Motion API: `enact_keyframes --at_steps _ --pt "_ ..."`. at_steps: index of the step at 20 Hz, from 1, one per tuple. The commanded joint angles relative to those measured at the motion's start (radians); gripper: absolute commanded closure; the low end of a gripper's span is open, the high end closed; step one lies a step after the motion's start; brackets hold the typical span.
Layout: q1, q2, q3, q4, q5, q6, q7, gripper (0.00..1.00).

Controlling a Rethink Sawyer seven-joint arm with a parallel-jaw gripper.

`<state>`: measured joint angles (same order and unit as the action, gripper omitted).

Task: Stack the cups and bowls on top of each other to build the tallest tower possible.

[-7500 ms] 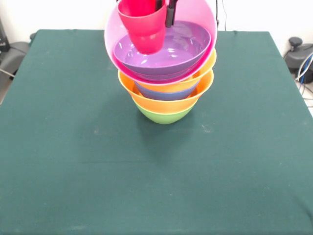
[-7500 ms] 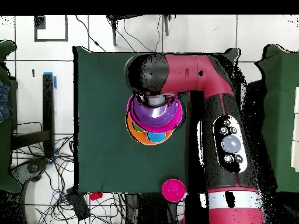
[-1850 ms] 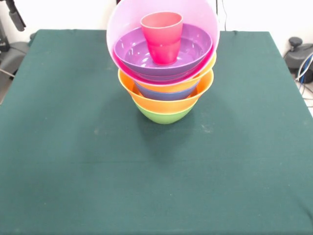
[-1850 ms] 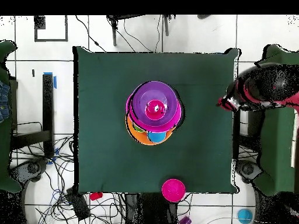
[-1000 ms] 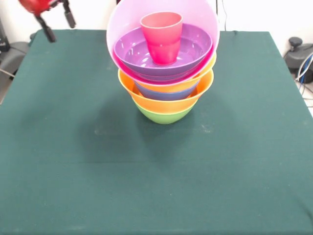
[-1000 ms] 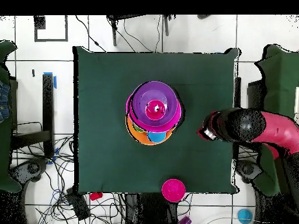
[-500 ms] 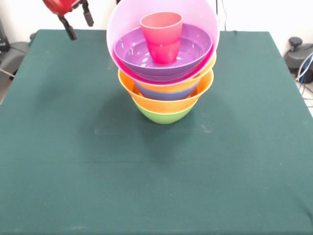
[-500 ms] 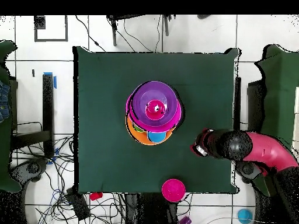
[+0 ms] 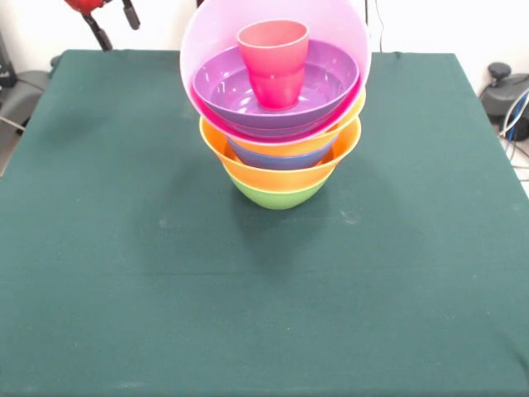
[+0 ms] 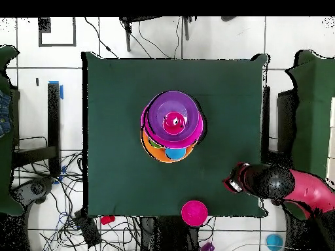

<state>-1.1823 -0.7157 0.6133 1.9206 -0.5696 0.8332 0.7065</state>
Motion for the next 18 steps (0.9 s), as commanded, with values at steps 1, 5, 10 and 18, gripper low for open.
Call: enact_keyframes --at_steps 1,5,10,18 --pt "0.038 0.064 -0.047 0.114 -0.091 -0.150 0.111 0.00" --pt "0.060 0.102 -0.079 0.127 -0.126 -0.227 0.150 0.00" --pt "0.078 0.139 -0.121 0.138 -0.145 -0.314 0.179 0.00" --pt "0.111 0.145 -0.198 0.164 -0.164 -0.378 0.189 0.00"
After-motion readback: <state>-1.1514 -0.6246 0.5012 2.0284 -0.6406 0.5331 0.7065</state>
